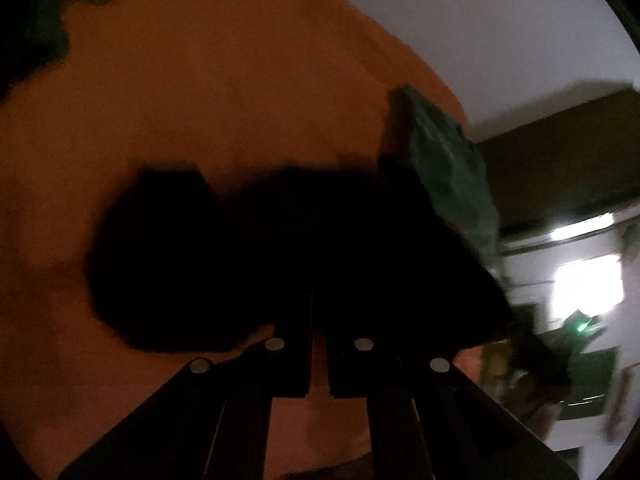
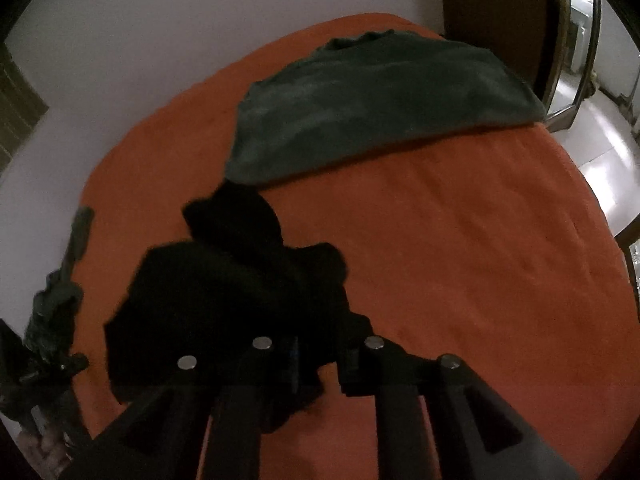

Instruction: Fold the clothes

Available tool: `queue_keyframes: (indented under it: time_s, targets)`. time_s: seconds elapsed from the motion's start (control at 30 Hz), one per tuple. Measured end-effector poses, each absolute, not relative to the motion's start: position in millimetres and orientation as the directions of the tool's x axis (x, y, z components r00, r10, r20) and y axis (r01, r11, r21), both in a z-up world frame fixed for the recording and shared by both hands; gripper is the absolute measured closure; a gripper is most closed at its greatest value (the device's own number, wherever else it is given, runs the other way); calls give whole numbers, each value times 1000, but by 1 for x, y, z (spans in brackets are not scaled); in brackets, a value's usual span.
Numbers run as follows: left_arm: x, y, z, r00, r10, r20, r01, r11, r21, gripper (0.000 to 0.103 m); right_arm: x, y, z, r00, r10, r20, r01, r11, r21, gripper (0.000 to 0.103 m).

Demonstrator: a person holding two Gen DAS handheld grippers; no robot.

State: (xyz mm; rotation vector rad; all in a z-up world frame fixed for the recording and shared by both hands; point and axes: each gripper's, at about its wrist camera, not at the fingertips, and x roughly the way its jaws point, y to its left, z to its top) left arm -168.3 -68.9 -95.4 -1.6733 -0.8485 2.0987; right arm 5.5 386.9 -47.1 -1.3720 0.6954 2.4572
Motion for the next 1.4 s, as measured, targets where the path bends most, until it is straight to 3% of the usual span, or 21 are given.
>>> queue_keyframes:
  time_s: [0.07, 0.1, 0.13, 0.2, 0.27, 0.33, 0.43, 0.57, 0.63, 0.7, 0.87, 1.03, 1.13, 1.17, 1.2, 1.23, 1.27, 1.4]
  targets:
    - [-161, -69, -124, -223, 630, -744, 172, -726, -666, 97, 20, 384, -61, -546, -12, -838, -420, -862, 286, 77]
    - [-159, -72, -137, -222, 637, -738, 201, -711, -674, 97, 29, 385, -68, -561, -9, -828, -415, -862, 290, 56]
    - [-156, -74, -149, -220, 641, -735, 228, -699, -678, 97, 38, 383, -71, -565, 6, -825, -421, -862, 281, 46]
    - [-153, -77, -157, -199, 561, -803, 236, -768, -595, 97, 45, 377, -78, -565, 25, -825, -438, -856, 274, 45]
    - [-150, -84, -157, -229, 547, -805, 243, -769, -592, 96, 41, 371, -86, -558, 30, -829, -459, -844, 278, 44]
    - [-148, -93, -153, -265, 567, -780, 249, -741, -623, 96, 35, 370, -87, -518, 26, -855, -475, -840, 262, 31]
    - [-149, -107, -143, -290, 634, -717, 258, -670, -696, 96, 30, 367, -82, -511, 29, -859, -480, -839, 257, 31]
    - [-146, -117, -135, -322, 582, -747, 280, -695, -662, 96, 32, 349, -64, -605, 63, -794, -438, -859, 265, 29]
    - [-140, -120, -137, -343, 540, -769, 302, -712, -634, 81, 30, 336, -66, -610, 58, -790, -409, -877, 252, 25]
    - [-132, -120, -147, -331, 543, -772, 336, -696, -634, 73, 27, 321, -77, -588, 21, -809, -371, -895, 247, 25]
    - [-114, -127, -165, -313, 614, -724, 421, -594, -686, 73, -2, 288, -86, -558, 103, -824, -261, -964, 57, 25]
    - [-116, -120, -163, -302, 609, -734, 388, -624, -678, 54, -48, 280, -89, -515, 34, -857, -146, -988, 48, 25]
    - [-118, -118, -165, -276, 614, -739, 367, -643, -672, 50, -80, 281, -103, -453, 52, -890, -110, -994, -2, 25]
    - [-120, -115, -166, -268, 619, -738, 360, -646, -673, 49, -84, 280, -106, -438, 65, -897, -93, -995, -27, 26]
    - [-121, -113, -168, -258, 615, -745, 354, -658, -665, 47, -88, 280, -110, -424, 80, -902, -76, -996, -52, 43]
    - [-123, -111, -170, -248, 610, -752, 347, -669, -657, 46, -91, 280, -113, -409, 94, -907, -58, -995, -77, 85]
    - [-124, -109, -172, -239, 605, -759, 340, -680, -649, 46, -89, 282, -109, -422, 102, -901, -61, -995, -85, 102]
    - [-127, -105, -182, -224, 592, -774, 353, -691, -631, 46, -69, 293, -76, -526, 134, -840, -109, -990, -89, 101]
